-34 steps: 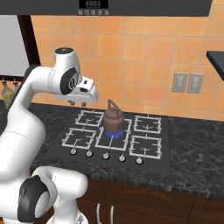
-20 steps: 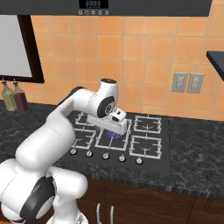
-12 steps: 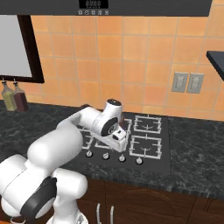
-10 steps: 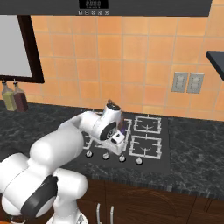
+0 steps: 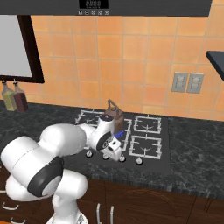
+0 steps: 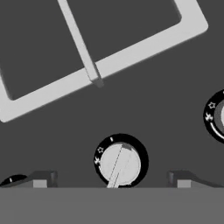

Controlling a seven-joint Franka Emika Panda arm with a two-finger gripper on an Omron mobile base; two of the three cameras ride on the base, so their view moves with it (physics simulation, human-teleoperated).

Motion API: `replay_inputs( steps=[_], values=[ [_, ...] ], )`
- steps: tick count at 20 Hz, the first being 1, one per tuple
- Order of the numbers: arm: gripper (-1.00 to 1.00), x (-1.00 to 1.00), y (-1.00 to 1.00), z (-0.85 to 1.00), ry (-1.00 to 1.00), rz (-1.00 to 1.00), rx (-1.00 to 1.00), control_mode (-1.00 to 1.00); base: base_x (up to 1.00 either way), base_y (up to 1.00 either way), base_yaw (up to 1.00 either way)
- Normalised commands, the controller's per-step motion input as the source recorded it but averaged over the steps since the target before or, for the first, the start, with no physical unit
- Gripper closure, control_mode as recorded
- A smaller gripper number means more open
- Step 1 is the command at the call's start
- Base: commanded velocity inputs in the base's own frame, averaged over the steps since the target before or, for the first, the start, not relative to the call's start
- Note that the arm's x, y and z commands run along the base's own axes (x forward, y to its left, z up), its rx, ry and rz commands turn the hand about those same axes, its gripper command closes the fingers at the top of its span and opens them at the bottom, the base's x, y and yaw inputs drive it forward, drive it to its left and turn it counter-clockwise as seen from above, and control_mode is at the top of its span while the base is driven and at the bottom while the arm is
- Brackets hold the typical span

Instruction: Turn off the center burner of the stove.

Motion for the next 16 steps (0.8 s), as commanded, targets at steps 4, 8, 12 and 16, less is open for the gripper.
replay_inputs(
  steps=[4,8,12,16],
  values=[
    [-1.00,0.20,0.00,-0.34,0.00,-0.04,-0.02,-1.00,0.00,0.00,0.00],
    [-1.00,0.05,-0.10,-0.01,0.01,0.00,0.00,-1.00,0.00,0.00,0.00],
    [1.00,0.00,0.00,0.00,0.00,0.00,0.00,-1.00,0.00,0.00,0.00],
    [1.00,0.00,0.00,0.00,0.00,0.00,0.00,-1.00,0.00,0.00,0.00]
  ],
)
